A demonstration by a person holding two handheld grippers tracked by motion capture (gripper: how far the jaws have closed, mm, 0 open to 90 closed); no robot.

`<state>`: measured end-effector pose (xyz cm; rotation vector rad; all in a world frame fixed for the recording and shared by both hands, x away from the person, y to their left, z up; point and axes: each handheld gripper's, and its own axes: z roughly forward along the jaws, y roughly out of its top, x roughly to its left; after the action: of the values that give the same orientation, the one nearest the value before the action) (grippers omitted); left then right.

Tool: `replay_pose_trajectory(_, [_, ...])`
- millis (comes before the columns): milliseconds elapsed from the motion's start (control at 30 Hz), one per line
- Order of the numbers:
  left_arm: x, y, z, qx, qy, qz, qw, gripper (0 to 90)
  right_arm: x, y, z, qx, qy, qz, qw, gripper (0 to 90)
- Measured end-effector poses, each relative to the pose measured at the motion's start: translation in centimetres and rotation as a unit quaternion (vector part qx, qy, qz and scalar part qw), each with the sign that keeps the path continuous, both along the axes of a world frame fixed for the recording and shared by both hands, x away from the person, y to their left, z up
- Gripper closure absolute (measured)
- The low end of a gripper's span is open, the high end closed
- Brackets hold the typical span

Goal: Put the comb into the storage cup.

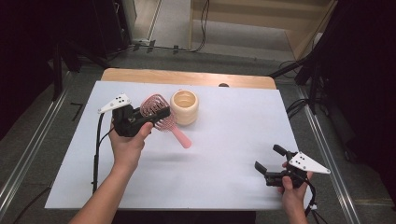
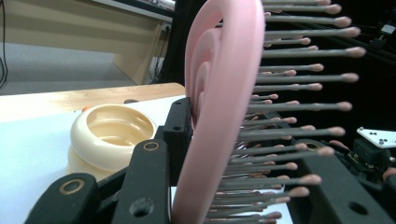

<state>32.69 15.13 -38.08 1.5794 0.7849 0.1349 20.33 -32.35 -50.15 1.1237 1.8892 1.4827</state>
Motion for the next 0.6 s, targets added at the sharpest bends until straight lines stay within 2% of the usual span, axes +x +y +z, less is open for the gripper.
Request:
replay_pose_trajectory(200, [0.4,0.2,0.5,0.004,-0.003,0.004,1.0,63.3,0.1,-0.1,-0.3,0.001,0.004,0.0,1.0,0.0])
replay_pose_trajectory(433, [1.1,0.6,0.9,-0.005,-0.003,0.008,1.0,63.3,0.1,-0.1,-0.5,0.001,0.006,0.001,1.0,0.0])
replay_pose_trajectory(600, [1.4,0.5,1.3,-0.003,-0.006,0.01,0.9999,63.3,0.2,-0.1,-0.5,-0.003,0.005,0.001,1.0,0.0])
